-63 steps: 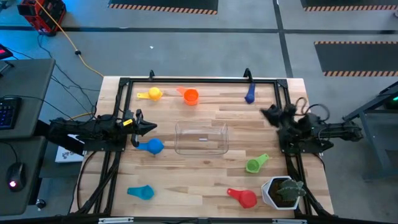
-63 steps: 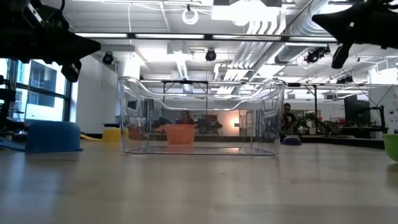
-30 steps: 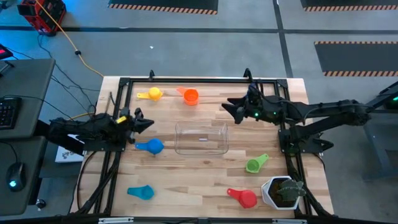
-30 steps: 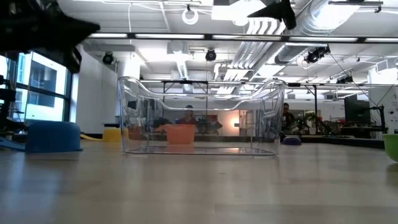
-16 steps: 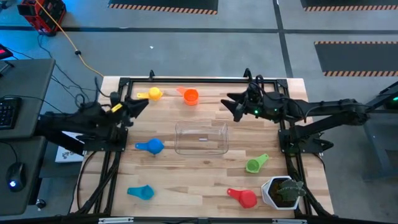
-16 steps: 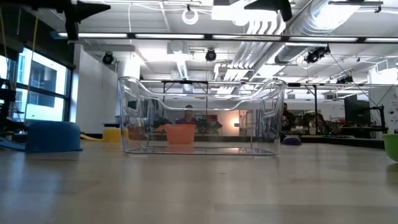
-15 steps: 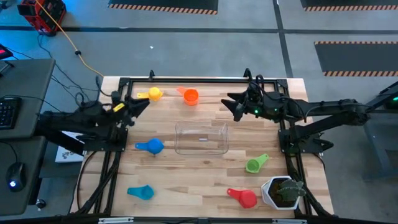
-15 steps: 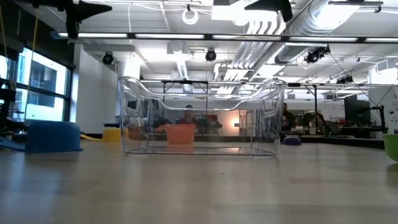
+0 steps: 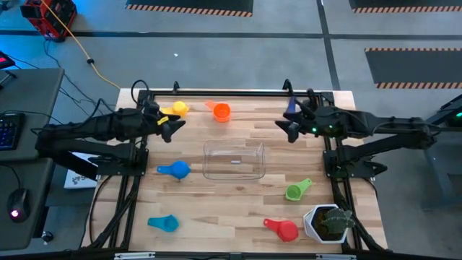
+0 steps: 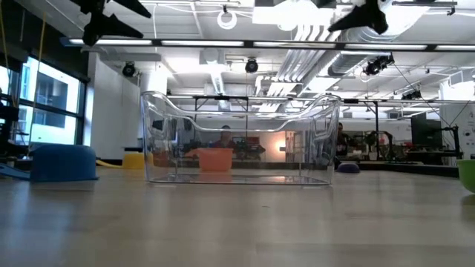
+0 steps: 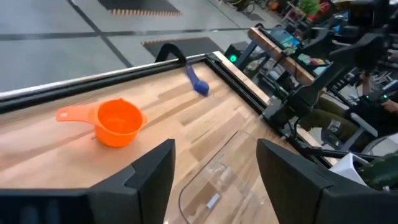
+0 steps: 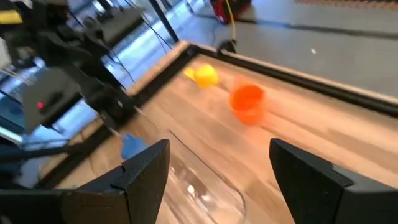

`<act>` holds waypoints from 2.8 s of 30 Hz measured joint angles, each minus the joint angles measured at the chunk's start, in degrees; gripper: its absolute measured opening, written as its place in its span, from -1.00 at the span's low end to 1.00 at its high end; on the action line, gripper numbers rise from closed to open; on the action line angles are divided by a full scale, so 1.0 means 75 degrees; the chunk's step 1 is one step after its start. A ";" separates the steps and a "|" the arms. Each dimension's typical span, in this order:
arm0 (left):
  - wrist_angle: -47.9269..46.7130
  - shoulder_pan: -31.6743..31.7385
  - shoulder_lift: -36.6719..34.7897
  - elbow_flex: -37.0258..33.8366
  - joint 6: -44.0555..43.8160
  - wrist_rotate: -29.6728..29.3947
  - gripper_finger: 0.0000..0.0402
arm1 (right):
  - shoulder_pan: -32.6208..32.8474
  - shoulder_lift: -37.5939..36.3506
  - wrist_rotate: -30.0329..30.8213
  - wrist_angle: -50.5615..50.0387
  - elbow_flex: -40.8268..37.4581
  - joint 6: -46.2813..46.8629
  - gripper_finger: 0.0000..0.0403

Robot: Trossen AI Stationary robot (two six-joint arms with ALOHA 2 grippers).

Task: Nest measuring cups in basket
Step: Prepare the orange measuring cup

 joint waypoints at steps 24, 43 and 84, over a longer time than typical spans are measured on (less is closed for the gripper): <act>0.0286 -0.0020 0.0221 0.0002 -0.0544 -0.0095 0.09 | 0.0298 0.0190 0.0053 -0.0856 -0.0012 0.1835 0.33; 0.0273 0.0044 0.0221 0.0002 -0.1474 -0.0199 0.09 | -0.2711 0.5677 -0.2047 0.1560 0.1931 0.2485 0.33; 0.0276 0.0044 0.0221 -0.0004 -0.1332 -0.0213 0.09 | -0.3097 0.9625 -0.2597 0.0831 0.4756 0.3562 -0.91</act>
